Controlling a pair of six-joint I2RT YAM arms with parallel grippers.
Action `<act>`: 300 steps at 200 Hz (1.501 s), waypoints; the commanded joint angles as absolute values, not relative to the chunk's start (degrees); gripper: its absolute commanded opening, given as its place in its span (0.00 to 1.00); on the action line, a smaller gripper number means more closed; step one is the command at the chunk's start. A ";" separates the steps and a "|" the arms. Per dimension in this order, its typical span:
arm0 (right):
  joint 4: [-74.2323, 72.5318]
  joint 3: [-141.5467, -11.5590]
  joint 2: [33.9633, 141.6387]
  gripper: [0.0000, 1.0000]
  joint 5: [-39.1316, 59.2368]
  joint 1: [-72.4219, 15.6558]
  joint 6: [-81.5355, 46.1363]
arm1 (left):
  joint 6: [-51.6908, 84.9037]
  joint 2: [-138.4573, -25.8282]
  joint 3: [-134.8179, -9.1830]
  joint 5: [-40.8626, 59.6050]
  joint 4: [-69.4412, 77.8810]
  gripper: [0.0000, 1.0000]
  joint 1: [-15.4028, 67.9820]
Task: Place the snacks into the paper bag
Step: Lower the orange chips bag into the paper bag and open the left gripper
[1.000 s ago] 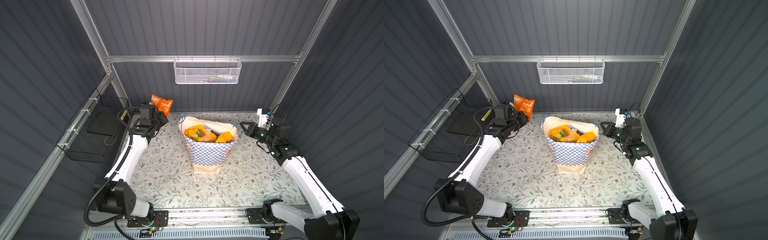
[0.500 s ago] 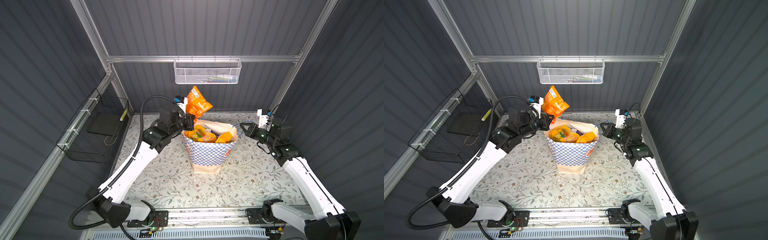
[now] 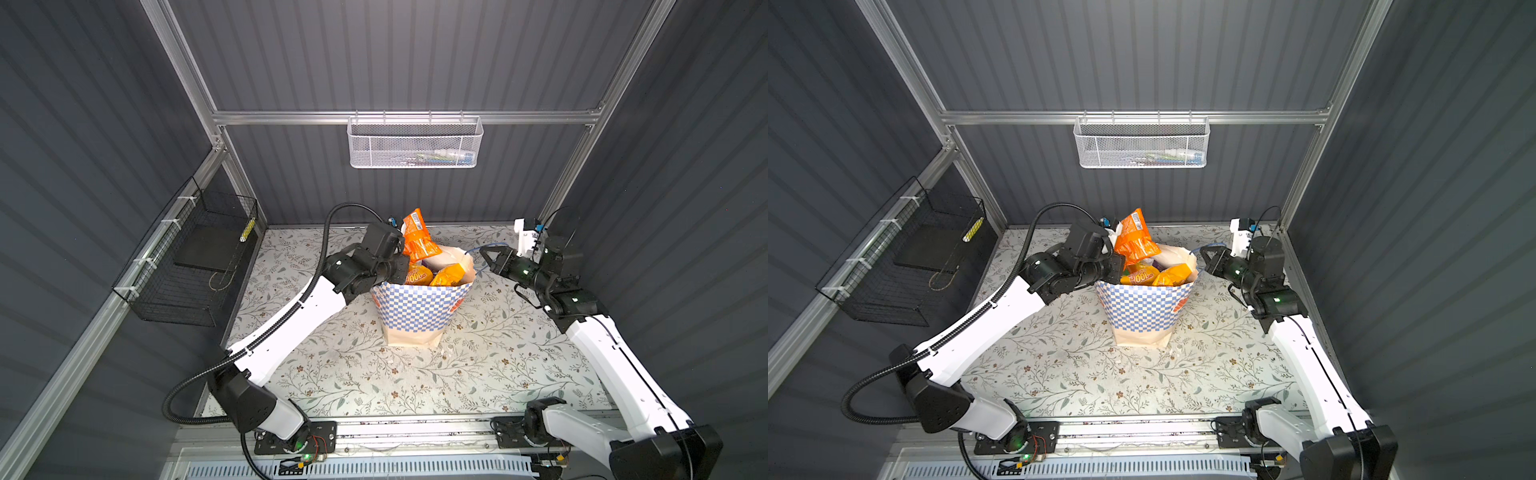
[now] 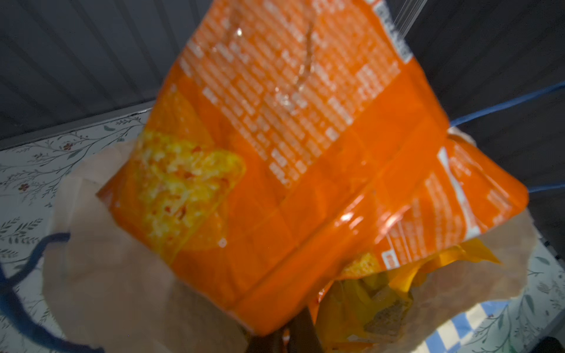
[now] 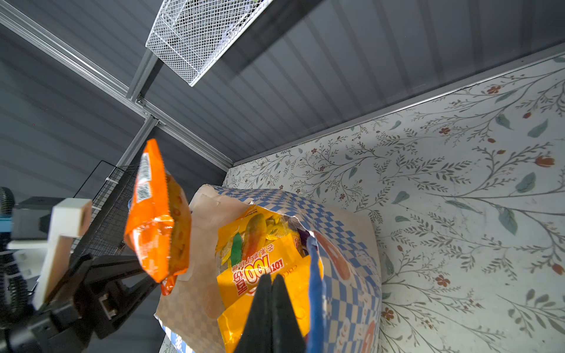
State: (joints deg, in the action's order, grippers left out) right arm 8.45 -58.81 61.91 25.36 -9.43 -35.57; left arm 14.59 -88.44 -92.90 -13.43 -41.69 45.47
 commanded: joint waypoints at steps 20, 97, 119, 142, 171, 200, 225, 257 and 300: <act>3.49 -61.17 58.89 0.00 26.05 -8.96 -35.24 | 12.55 -90.88 -95.50 -23.23 -50.94 0.00 48.06; 3.50 -61.25 58.89 0.05 26.00 -8.96 -35.40 | 12.91 -86.79 -94.30 -21.43 -55.79 0.36 50.04; 3.42 -61.26 58.76 0.08 26.28 -8.96 -35.59 | 13.25 -85.32 -94.78 -21.95 -53.74 0.56 50.09; 3.71 -61.26 58.21 0.10 25.88 -8.96 -35.44 | 14.82 -84.12 -97.53 -25.20 -51.57 0.64 50.09; 5.46 -61.60 57.83 0.27 23.98 -8.96 -34.76 | 13.24 -87.28 -102.39 -22.53 -49.25 0.67 50.07; 8.82 -62.71 58.72 0.48 20.41 -8.96 -33.30 | 11.62 -96.42 -109.91 -21.88 -50.92 0.67 50.08; 12.03 -64.66 61.09 0.58 20.07 -9.10 -32.29 | 11.25 -103.11 -115.16 -22.99 -52.75 0.66 50.02; 13.68 -66.06 63.68 0.59 19.86 -10.28 -31.10 | 12.05 -108.95 -118.61 -25.51 -54.53 0.56 50.01; 12.60 -66.43 65.61 0.15 20.70 -11.99 -30.65 | 13.82 -109.72 -113.39 -19.21 -57.09 0.36 50.90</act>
State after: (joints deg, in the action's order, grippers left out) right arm 12.47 -64.79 66.28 20.60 -11.09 -31.81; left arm 12.64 -112.33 -116.90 -22.24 -54.70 49.91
